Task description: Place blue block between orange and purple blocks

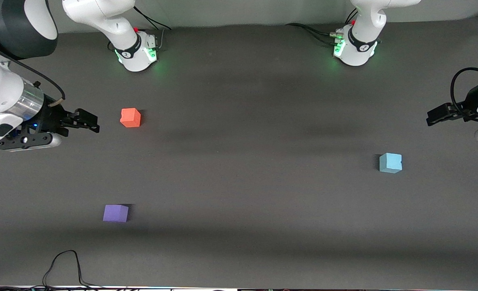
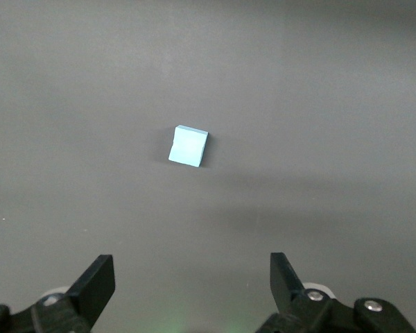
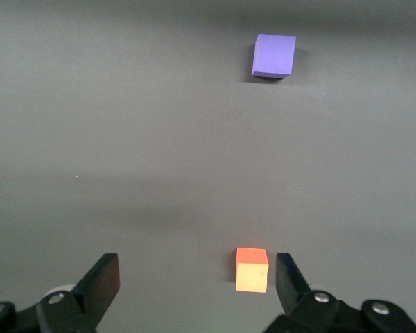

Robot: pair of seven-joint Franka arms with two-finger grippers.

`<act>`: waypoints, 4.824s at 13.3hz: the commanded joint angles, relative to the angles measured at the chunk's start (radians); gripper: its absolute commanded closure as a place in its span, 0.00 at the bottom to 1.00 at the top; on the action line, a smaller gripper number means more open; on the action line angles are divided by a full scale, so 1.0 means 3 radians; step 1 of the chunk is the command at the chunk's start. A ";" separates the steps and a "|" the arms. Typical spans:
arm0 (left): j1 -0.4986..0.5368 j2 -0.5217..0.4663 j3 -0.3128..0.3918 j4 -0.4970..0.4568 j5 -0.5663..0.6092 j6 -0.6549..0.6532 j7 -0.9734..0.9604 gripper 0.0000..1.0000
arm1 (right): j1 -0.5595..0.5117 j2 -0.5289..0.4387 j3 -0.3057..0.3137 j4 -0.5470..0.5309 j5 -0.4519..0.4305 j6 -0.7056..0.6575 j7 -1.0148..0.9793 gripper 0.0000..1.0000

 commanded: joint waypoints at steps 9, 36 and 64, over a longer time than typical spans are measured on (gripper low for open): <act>-0.0027 0.0082 -0.0001 0.0032 0.0016 -0.0165 0.0008 0.00 | 0.0103 0.0010 -0.0021 0.0033 0.0022 0.0003 0.0009 0.00; 0.0275 0.1549 -0.0006 -0.1129 -0.0092 0.2268 0.0550 0.01 | 0.0098 0.0036 -0.0046 0.0079 0.0017 -0.0007 -0.0042 0.00; -0.0679 0.0510 -0.1637 0.0333 -0.0163 0.0141 -0.2428 0.68 | 0.0098 0.0046 -0.0052 0.0155 0.0022 -0.0043 -0.0027 0.00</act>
